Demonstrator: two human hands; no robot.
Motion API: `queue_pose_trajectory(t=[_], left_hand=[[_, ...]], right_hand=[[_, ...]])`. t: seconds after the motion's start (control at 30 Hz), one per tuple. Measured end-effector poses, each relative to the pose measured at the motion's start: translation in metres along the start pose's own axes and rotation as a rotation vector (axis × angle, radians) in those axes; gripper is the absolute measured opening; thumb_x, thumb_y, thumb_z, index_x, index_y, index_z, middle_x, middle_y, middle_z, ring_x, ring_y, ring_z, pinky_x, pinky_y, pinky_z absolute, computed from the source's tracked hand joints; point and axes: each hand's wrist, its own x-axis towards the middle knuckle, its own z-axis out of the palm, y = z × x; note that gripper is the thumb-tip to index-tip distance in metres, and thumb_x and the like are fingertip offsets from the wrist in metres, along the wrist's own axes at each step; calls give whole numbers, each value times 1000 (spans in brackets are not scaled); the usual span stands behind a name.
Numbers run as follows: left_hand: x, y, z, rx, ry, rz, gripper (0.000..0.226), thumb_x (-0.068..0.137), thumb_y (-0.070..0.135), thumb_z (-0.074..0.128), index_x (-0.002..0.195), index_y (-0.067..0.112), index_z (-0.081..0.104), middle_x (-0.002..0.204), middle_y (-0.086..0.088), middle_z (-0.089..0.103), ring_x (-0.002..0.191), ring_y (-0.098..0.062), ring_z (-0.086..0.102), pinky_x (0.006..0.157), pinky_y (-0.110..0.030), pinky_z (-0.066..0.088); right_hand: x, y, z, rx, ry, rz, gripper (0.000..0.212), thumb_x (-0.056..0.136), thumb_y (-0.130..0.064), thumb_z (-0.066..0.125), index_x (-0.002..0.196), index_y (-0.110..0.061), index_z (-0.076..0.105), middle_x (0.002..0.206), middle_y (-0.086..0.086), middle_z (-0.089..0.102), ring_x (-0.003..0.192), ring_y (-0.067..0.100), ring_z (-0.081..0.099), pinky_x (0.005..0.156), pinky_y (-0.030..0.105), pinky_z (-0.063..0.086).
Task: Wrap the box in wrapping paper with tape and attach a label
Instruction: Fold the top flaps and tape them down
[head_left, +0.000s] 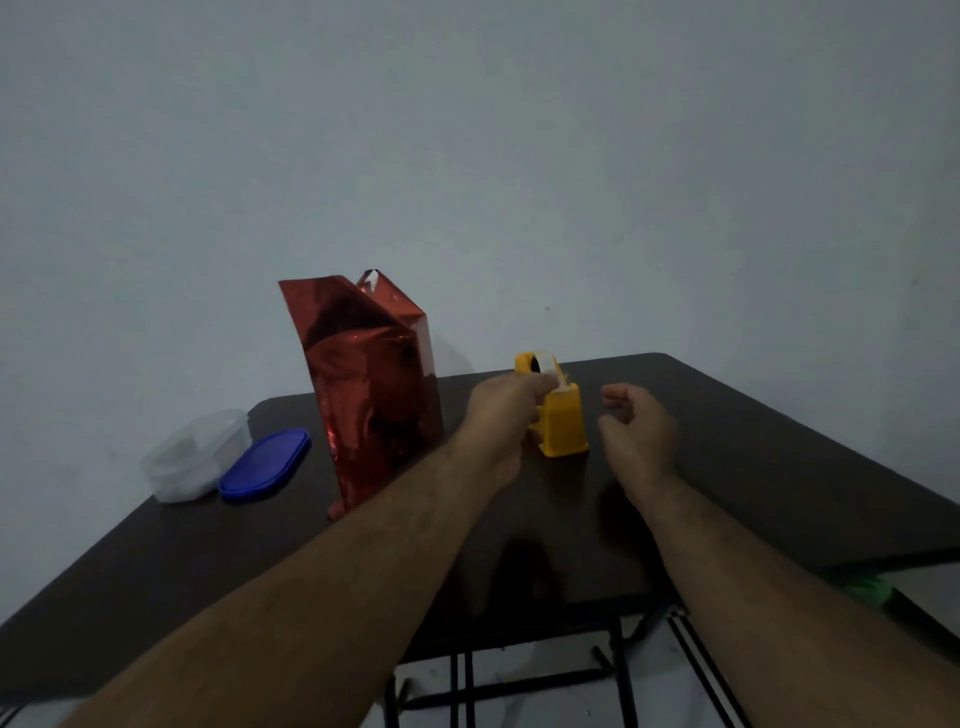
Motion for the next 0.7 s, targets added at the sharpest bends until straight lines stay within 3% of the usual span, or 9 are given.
queue_pose_trajectory(t=[0.1,0.2,0.33,0.47,0.57,0.7], left_hand=[[-21,32,-23,-2,-94,52,3,97,17,70,97,14,71,71,7,59,73,-14,50,65,-33,46],[-46,65,-51,-3,-145,129,5,98,10,69,95,13,71,76,4,61,74,-13,52,69,-31,49],[-76,100,-90,93,-184,364,11,97,8,71,107,12,75,97,-1,69,87,-12,64,72,-29,55],[-99,123,-129,148,4,688,22,96,9,72,113,23,75,92,-1,69,80,-13,67,68,-26,54],[-101,119,-160,205,152,903,37,96,10,72,128,27,68,85,1,69,80,-16,70,74,-34,60],[-89,98,-186,384,373,1006,76,91,14,77,154,36,42,85,12,71,85,-9,69,74,-27,56]], right_hand=[[-11,-8,-1,-154,65,-153,31,95,-14,74,127,-12,71,122,3,69,111,21,65,84,29,50],[-21,-18,0,-241,156,-373,18,97,-26,72,111,-15,76,109,3,71,103,25,66,82,40,56],[-33,-75,20,-82,170,-508,11,98,-24,72,103,-16,77,99,-6,69,95,20,65,81,45,58],[-47,-156,45,119,90,-594,12,96,-33,74,98,-21,77,97,-16,70,88,11,66,72,22,53],[-53,-199,62,145,-85,-576,33,86,-51,79,106,-25,80,96,-14,76,86,11,68,73,26,57],[-58,-233,75,116,-383,-470,46,81,-33,90,124,-23,76,86,-7,80,86,7,74,87,31,61]])
